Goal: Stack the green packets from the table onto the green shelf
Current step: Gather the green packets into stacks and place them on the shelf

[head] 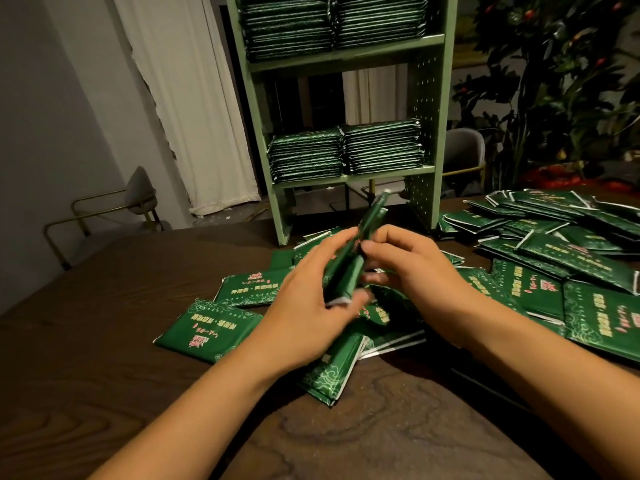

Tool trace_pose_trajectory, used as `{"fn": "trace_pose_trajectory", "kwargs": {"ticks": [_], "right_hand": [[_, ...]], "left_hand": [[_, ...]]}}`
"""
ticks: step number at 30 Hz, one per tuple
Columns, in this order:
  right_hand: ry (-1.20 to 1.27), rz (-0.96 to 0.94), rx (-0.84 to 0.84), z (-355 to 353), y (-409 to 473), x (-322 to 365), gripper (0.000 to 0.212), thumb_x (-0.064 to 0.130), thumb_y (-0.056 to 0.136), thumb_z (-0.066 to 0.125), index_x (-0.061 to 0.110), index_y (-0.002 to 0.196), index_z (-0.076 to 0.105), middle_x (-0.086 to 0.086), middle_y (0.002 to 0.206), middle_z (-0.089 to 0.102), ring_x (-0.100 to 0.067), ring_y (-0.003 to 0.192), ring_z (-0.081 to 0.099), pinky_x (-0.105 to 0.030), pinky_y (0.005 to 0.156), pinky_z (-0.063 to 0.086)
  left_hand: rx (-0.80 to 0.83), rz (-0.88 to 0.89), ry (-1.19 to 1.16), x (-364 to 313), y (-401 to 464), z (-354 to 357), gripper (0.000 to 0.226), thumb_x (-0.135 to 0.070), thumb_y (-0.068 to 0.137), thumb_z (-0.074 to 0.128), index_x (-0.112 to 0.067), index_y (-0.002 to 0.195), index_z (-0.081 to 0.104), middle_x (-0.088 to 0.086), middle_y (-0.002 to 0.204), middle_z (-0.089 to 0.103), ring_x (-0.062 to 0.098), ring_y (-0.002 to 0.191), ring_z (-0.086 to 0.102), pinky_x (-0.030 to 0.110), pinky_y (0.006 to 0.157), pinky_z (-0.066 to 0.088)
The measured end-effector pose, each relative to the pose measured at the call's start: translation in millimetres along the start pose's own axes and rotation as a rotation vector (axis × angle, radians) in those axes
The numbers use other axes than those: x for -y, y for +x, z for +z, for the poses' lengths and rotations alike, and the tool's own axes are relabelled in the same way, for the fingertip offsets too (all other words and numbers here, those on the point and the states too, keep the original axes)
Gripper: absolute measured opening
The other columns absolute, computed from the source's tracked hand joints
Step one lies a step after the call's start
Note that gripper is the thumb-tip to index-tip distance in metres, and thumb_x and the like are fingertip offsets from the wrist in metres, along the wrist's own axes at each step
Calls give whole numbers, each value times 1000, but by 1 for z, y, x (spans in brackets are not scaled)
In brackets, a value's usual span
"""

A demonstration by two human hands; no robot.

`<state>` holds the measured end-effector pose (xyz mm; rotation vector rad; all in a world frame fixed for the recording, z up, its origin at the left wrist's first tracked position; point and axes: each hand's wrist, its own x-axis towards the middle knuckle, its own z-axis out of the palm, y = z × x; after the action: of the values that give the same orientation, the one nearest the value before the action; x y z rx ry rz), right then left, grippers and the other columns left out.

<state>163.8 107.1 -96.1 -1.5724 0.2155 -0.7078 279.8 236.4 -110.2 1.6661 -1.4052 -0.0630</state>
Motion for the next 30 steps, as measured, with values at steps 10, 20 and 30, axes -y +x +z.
{"fn": "trace_pose_trajectory", "kwargs": {"ticks": [10, 20, 30], "right_hand": [[-1127, -63, 76, 5, -9, -1, 34, 61, 86, 61, 28, 86, 60, 12, 86, 58, -11, 88, 52, -35, 75, 48], [-1553, 106, 101, 16, -21, 19, 86, 100, 66, 21, 24, 100, 41, -1, 95, 60, -26, 98, 62, -36, 69, 37], [-1067, 366, 193, 26, -18, 21, 102, 66, 51, 89, 25, 129, 37, 3, 124, 61, -22, 114, 59, -37, 93, 50]], "left_hand": [[-348, -331, -254, 21, 7, -19, 19, -25, 105, 52, -31, 112, 69, -15, 100, 77, 5, 96, 72, 25, 82, 55], [-296, -283, -65, 25, 2, 1, 28, -40, 105, 45, -26, 125, 60, -12, 114, 69, 8, 109, 63, 40, 100, 50], [-366, -305, -183, 25, 5, 0, 16, -35, 106, 46, -41, 108, 61, -16, 106, 71, 3, 102, 66, 33, 92, 52]]}}
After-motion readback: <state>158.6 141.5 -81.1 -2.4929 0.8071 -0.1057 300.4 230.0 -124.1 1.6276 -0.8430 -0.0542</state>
